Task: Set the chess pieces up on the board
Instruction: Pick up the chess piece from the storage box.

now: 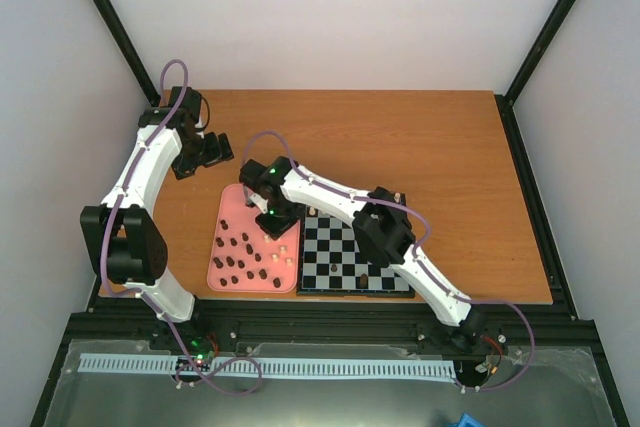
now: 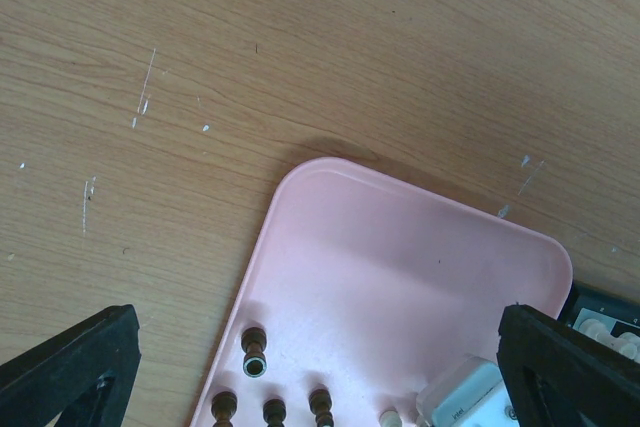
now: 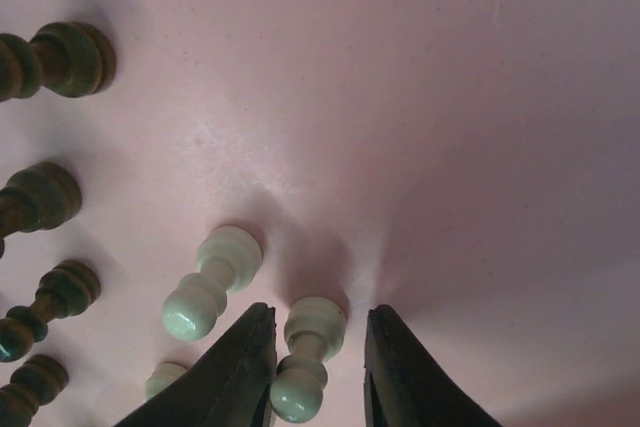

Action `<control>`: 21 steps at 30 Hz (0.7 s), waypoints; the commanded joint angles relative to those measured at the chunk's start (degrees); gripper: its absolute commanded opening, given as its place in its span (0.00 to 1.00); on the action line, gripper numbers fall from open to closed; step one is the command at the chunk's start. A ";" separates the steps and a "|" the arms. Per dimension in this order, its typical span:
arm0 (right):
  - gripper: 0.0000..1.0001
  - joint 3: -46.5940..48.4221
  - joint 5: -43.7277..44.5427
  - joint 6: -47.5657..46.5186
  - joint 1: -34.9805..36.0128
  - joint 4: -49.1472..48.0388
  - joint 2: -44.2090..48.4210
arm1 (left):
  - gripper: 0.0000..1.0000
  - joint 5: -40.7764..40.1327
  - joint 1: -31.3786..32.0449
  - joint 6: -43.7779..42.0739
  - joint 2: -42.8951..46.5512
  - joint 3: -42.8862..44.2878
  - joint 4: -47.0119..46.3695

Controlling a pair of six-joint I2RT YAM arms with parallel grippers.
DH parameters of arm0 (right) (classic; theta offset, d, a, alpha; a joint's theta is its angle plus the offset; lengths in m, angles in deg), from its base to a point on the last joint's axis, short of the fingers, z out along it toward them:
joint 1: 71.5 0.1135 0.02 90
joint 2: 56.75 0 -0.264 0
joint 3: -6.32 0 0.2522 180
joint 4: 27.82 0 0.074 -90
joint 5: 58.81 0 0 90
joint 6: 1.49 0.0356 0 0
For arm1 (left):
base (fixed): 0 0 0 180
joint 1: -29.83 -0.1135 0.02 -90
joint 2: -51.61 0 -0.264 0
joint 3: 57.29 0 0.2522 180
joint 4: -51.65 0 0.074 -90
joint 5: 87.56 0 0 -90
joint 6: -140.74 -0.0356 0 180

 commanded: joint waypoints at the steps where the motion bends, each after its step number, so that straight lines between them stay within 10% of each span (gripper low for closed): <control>1: 0.24 2.43 -0.40 -0.57 -0.38 1.35 -0.75 | 1.00 -0.31 -0.34 -0.89 0.03 1.81 0.04; 21: 0.07 -0.44 5.77 2.18 -5.16 4.50 11.46 | 1.00 0.70 -0.35 -0.71 -0.36 2.03 -0.15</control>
